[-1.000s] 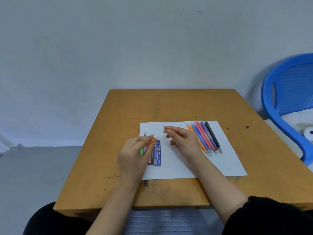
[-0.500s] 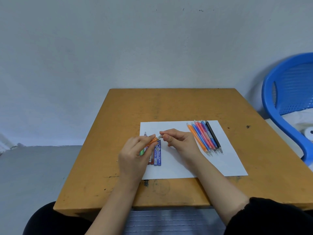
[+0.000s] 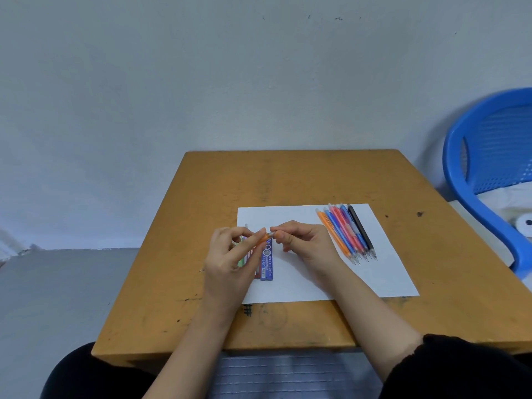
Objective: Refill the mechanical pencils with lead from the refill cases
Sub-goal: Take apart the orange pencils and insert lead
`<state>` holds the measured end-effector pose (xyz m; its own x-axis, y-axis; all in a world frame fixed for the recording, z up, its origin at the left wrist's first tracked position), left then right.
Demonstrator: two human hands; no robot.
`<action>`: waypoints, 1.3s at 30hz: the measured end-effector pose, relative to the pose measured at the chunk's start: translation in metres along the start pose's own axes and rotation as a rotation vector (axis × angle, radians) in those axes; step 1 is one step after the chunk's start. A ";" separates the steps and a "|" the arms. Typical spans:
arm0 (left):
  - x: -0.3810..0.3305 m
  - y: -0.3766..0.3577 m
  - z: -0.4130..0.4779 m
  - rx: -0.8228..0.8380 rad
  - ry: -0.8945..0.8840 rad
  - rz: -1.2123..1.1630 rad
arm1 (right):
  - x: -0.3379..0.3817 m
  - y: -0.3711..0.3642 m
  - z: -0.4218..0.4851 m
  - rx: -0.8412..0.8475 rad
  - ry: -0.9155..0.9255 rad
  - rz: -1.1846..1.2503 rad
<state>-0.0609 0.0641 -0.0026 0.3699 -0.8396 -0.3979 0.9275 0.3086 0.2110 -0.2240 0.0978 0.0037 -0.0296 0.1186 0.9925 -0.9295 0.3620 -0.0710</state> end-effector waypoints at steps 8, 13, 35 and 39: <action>-0.001 0.000 -0.002 0.028 -0.043 -0.006 | -0.001 0.002 -0.001 0.009 0.012 0.045; -0.012 -0.001 0.004 0.045 0.009 0.023 | 0.001 0.004 0.001 -0.026 -0.033 0.122; -0.045 -0.024 -0.004 0.562 1.985 -1.301 | 0.003 0.024 0.022 -0.075 -0.396 1.079; -0.041 -0.023 -0.009 0.688 1.977 -1.390 | -0.002 0.026 0.022 -0.047 -0.496 1.148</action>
<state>-0.0971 0.0951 0.0010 -0.1488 0.9145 -0.3761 0.5869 -0.2244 -0.7779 -0.2564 0.0873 0.0021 -0.9580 0.0304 0.2852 -0.2616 0.3145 -0.9125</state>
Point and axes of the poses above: each hand's wrist, its own z-axis towards the middle knuckle, its own y-axis out of the back of the hand, x = y × z, the point moved 2 cm from there along z, towards the middle knuckle, and after that the axes turned 11 degrees about -x, right-handed, at the moved point
